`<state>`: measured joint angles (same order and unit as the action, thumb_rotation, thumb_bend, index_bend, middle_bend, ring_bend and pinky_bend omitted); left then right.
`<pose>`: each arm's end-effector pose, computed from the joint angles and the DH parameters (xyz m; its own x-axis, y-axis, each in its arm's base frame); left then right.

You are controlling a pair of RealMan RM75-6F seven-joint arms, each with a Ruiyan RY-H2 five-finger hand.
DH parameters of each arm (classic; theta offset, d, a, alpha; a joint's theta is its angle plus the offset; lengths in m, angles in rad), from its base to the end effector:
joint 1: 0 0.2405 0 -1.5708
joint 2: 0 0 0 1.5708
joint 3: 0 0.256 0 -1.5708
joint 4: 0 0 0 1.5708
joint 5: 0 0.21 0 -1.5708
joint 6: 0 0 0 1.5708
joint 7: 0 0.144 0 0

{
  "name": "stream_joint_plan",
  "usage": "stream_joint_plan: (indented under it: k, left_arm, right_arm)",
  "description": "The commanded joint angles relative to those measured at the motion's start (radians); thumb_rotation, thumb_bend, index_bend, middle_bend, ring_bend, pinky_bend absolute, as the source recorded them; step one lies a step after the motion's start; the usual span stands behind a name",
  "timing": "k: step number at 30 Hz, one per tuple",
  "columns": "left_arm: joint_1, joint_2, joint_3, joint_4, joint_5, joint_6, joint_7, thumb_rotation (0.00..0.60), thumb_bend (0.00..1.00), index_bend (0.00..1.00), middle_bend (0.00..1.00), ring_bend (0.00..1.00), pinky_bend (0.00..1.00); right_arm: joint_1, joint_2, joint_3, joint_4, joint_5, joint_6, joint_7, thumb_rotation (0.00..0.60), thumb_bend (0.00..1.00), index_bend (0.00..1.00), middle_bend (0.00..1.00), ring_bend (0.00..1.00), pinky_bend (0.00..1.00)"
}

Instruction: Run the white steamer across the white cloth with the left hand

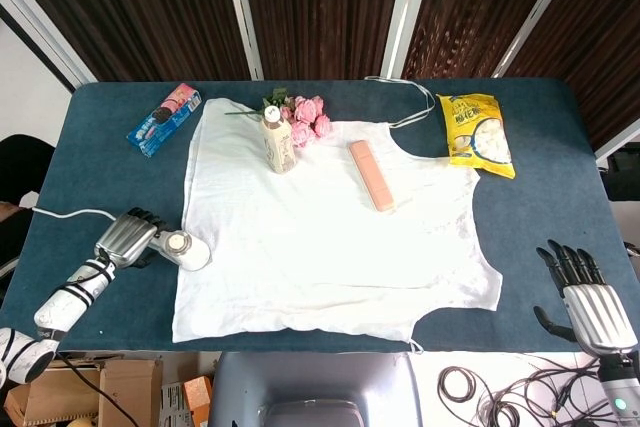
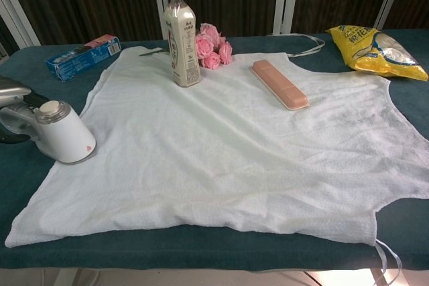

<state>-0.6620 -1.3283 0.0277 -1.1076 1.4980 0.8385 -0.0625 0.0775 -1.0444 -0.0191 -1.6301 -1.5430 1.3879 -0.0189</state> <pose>-0.2969 0.3572 0.0711 0.7279 0.2954 0.6188 0.6823 -0.4011 -0.6112 -0.3209 -0.1623 0.1577 0.4674 -0.1653 0.8684 -0.8831 -0.0434 0.4671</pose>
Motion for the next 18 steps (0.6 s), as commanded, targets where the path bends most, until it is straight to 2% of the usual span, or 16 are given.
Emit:
stream_joint_plan:
  k: [1, 7, 12, 18]
  left_arm:
    - [-0.001, 0.003, 0.002, -0.004, 0.000, -0.001, 0.001, 0.600, 0.33, 0.48, 0.41, 0.32, 0.31]
    - [-0.005, -0.003, 0.006, 0.003, 0.012, 0.003, -0.022, 0.600, 0.31, 0.55, 0.46, 0.37, 0.35]
    - [-0.012, -0.020, 0.019, 0.037, 0.036, 0.002, -0.076, 0.600, 0.31, 0.65, 0.54, 0.45, 0.44]
    - [-0.015, -0.039, 0.031, 0.078, 0.062, 0.017, -0.132, 0.600, 0.31, 0.67, 0.56, 0.47, 0.47]
  right_arm:
    - [0.000, 0.000, 0.000, -0.001, 0.000, 0.000, -0.002, 0.600, 0.26, 0.00, 0.00, 0.00, 0.00]
    - [-0.003, -0.001, 0.001, -0.001, 0.002, 0.004, -0.002, 0.600, 0.26, 0.00, 0.00, 0.00, 0.00]
    - [-0.005, -0.001, 0.001, 0.001, 0.005, 0.007, -0.001, 0.600, 0.26, 0.00, 0.00, 0.00, 0.00]
    - [-0.009, 0.000, 0.001, 0.003, 0.010, 0.010, 0.000, 0.600, 0.26, 0.00, 0.00, 0.00, 0.00]
